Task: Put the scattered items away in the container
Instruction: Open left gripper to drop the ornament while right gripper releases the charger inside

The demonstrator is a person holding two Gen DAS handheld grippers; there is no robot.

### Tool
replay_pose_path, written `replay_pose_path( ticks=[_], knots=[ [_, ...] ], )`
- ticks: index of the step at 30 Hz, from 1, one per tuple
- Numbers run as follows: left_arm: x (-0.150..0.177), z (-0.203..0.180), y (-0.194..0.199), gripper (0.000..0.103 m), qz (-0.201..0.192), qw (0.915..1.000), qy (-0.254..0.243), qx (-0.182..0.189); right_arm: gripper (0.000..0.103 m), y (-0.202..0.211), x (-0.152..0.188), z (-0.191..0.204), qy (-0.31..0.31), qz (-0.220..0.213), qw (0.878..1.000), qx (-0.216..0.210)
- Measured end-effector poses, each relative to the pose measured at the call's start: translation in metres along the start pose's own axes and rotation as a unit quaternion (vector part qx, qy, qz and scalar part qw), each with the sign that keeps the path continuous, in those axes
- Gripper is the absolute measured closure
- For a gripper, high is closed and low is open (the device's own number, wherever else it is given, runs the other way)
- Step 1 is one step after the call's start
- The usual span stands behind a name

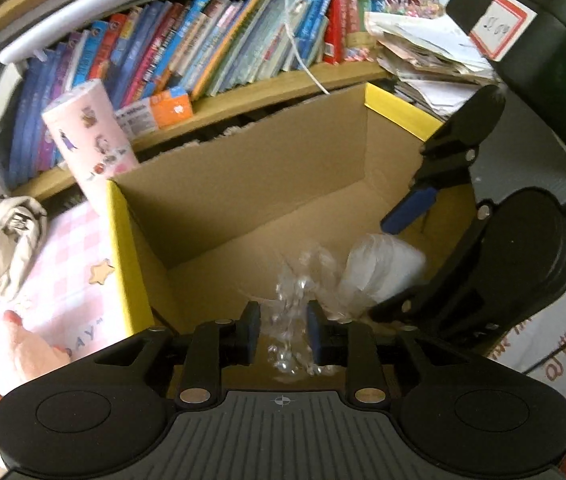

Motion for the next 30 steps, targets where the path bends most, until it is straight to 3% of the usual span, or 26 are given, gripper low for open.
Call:
replay_pose_path(
  ticks=[5, 19, 30],
  knots=[
    [-0.004, 0.000, 0.010, 0.052, -0.020, 0.9997, 0.005, -0.011, 0.038, 0.006, -0.001, -0.002, -0.011, -0.013, 1.000, 0.003],
    [-0.010, 0.015, 0.059, 0.044, -0.085, 0.9944, 0.051, -0.037, 0.033, 0.058, -0.009, -0.012, -0.081, -0.108, 0.991, 0.011],
    [0.009, 0.019, 0.096, 0.037, -0.121, 0.9896, 0.070, -0.035, 0.033, 0.104, 0.003, -0.009, -0.165, -0.189, 0.967, 0.048]
  ],
)
Point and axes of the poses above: each gripper's, at about its wrist camera, not at the fingertips, and y roughly against the way its jaws point, z to its left, x to its underside, the point moved 10 cm from there along -y, roughly the way its jaws point, and after that the axes turned 10 degrees about -y, right-handed, at the moved point
